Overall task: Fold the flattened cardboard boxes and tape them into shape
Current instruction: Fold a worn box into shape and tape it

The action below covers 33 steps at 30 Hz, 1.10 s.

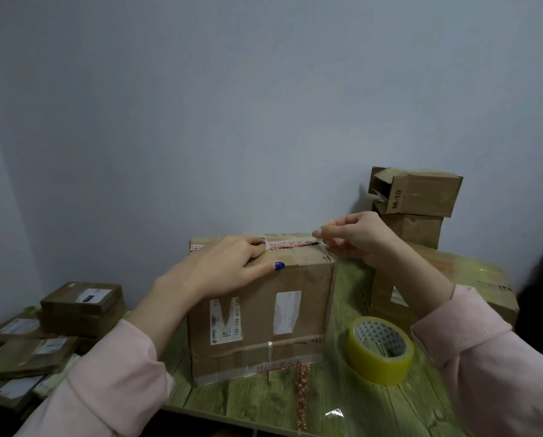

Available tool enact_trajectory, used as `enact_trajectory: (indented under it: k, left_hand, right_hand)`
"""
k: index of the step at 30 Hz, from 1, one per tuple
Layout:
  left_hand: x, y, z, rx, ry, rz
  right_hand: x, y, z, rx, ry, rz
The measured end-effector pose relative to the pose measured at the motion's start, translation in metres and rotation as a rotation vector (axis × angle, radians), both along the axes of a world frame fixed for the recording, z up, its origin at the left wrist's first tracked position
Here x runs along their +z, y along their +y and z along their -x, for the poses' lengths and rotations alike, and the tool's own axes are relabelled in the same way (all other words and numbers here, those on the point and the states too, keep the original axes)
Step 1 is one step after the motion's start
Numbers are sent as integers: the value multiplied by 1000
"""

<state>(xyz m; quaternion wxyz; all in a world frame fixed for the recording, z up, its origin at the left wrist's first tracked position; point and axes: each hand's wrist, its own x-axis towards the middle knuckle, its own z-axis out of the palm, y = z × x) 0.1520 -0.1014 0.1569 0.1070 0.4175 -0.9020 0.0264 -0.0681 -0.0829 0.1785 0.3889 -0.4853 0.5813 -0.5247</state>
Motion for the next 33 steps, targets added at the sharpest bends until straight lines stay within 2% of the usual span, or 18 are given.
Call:
enact_trajectory:
  k: [19, 24, 33]
  left_hand:
    - [-4, -6, -2, -17, 28, 2]
    - [-1, -9, 4, 128, 271, 11]
    - [-3, -17, 12, 227, 405, 113]
  right_hand:
    - [-8, 1, 12, -38, -15, -8]
    - [-8, 1, 13, -39, -25, -15]
    - [-5, 2, 18, -30, -54, 0]
